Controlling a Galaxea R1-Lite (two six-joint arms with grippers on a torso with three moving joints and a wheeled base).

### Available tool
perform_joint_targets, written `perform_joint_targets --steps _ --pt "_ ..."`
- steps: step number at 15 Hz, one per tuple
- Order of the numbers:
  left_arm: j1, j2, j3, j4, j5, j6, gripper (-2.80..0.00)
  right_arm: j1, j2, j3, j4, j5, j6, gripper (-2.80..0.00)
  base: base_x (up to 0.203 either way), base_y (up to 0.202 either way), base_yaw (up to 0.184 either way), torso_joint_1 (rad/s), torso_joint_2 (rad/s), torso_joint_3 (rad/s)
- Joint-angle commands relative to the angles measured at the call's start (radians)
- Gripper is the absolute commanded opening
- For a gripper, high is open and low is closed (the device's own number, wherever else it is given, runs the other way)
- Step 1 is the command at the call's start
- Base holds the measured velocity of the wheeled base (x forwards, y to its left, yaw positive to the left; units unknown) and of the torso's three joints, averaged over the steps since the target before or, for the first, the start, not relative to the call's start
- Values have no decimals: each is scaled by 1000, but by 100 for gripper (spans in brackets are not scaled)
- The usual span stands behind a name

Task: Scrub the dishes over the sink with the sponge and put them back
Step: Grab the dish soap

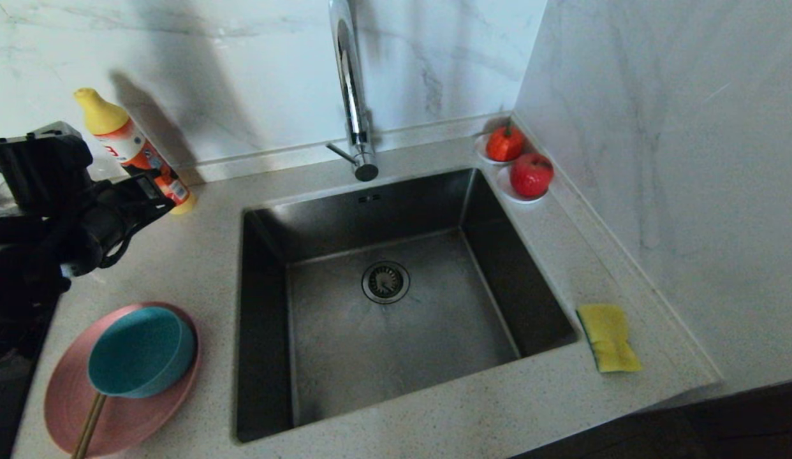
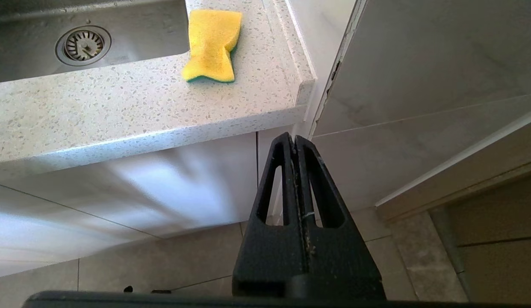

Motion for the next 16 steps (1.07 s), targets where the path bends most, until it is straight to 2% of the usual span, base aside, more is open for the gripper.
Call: perform_joint_targets --steps 1,5,8,16 --pt "5 51 -12 -6 20 -1 0 0 1 -1 -1 0 1 -280 0 0 0 0 0 0" --pt "5 69 -23 -14 23 6 0 0 1 -1 -1 0 1 -280 0 0 0 0 0 0" --pt "11 113 -31 -94 24 7 0 0 1 -1 -1 0 -1 -280 0 0 0 0 0 0" --pt "40 249 -171 -117 25 10 0 0 1 -1 -1 -1 0 -280 0 0 0 0 0 0"
